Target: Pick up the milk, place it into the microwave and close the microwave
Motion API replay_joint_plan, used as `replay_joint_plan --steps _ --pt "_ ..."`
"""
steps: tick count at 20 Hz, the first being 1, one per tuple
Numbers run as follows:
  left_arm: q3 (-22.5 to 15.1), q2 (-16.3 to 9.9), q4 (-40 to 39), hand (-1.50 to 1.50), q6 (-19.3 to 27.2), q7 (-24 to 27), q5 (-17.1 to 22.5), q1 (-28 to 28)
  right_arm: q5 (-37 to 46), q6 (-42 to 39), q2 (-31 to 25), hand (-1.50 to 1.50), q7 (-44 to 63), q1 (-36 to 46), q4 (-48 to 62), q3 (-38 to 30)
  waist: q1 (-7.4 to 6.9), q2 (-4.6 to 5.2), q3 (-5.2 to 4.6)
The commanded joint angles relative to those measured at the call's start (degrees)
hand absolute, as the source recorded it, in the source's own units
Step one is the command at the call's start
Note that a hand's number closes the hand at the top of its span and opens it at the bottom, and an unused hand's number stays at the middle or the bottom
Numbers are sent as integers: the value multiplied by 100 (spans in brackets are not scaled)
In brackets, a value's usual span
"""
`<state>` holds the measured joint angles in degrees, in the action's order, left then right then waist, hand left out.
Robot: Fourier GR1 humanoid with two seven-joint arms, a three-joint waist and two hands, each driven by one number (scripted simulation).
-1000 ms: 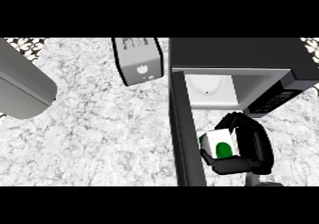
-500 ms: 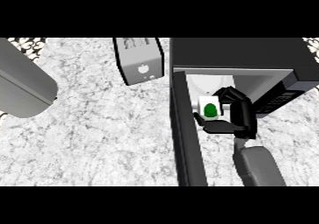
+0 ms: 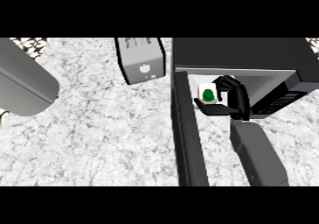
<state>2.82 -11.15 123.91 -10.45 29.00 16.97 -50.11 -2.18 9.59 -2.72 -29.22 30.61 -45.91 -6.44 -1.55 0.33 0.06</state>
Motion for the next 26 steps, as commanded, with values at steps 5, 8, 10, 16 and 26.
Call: replay_joint_plan --steps 5,8,10,16,26 --pt "320 -32 -263 -150 -213 -38 175 285 223 298 -168 150 -1439 1070 1816 -405 -63 34 4" --pt "75 78 -313 -150 -217 -87 -46 309 395 772 -165 150 -1248 1673 2186 -411 -95 39 3" --pt "-35 195 -81 -150 -194 -71 -140 167 451 864 -227 150 -1631 1673 2531 -477 -127 51 6" --pt "376 -41 -345 -150 -397 -42 162 388 1208 2211 -424 150 -1689 2077 2893 -84 -202 79 1" --pt "357 -69 -903 -150 -482 -120 65 899 1260 3206 -649 150 -1462 2658 3535 -378 -298 174 7"
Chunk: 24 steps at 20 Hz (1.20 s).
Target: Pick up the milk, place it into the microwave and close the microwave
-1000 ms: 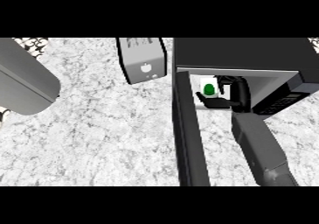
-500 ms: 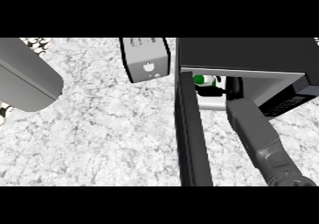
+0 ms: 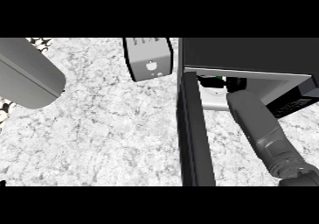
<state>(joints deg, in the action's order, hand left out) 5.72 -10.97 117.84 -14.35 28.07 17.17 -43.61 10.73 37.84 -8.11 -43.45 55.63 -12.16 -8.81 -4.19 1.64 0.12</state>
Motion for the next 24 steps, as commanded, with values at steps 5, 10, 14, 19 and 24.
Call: replay_joint_plan --steps 5,10,14,19,24 --pt "64 -19 -276 -150 -27 5 -58 332 -142 341 -298 150 -231 -87 300 -341 -73 70 10" --pt "6 -62 -155 -150 -103 -77 -41 360 -104 337 -604 150 -72 -11 480 -386 -178 108 17" --pt "-6 -11 -205 -150 -22 -164 -55 472 -83 81 -802 150 15 14 595 -393 -213 126 21" --pt "-106 46 -321 -150 43 -261 -110 699 53 460 -798 150 92 -56 746 -315 -279 180 22" --pt "-43 -14 -416 -150 -17 -262 -80 787 239 516 -679 -150 44 -93 815 -151 -334 186 25"
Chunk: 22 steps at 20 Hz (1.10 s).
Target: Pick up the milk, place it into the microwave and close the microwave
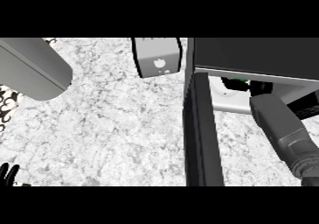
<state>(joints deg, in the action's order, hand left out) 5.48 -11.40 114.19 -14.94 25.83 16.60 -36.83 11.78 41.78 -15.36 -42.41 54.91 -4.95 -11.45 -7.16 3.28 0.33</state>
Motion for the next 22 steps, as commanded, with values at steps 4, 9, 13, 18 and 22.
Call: replay_joint_plan --steps 4,9,13,18,22 --pt "42 -37 -230 -150 1 -43 -67 126 130 265 60 -150 -113 -12 -5 88 -33 8 5" --pt "-20 65 -435 -150 129 -62 -147 479 205 426 195 -150 -21 174 -30 131 -11 21 0" --pt "104 -33 -512 -150 76 -40 -145 492 242 409 252 -150 -40 161 -39 144 8 -13 -3" --pt "25 -21 -494 -150 -51 49 -156 405 354 296 301 -150 99 216 101 231 -42 -19 -4" --pt "-113 122 -478 -150 99 27 -324 536 347 286 517 -150 56 236 43 216 60 -50 -3"
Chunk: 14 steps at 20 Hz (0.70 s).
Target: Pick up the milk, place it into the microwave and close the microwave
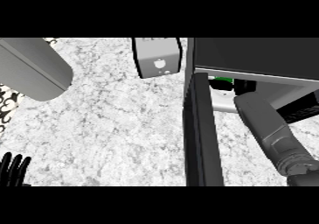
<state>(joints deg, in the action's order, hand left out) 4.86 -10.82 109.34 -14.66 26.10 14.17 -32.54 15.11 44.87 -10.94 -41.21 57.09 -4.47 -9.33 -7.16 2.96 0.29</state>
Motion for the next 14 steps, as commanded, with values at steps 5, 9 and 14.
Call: replay_joint_plan --steps 5,9,14 --pt "37 65 -68 -150 14 31 20 104 9 -121 60 -150 -88 -41 -14 -20 118 -43 -3" --pt "69 95 8 -150 35 127 -87 -70 -96 -178 183 -150 -388 -306 -133 -134 175 -80 -2" --pt "255 16 102 -150 13 -72 117 -24 -176 -715 -81 -150 -385 -272 -152 -228 292 -122 -7"
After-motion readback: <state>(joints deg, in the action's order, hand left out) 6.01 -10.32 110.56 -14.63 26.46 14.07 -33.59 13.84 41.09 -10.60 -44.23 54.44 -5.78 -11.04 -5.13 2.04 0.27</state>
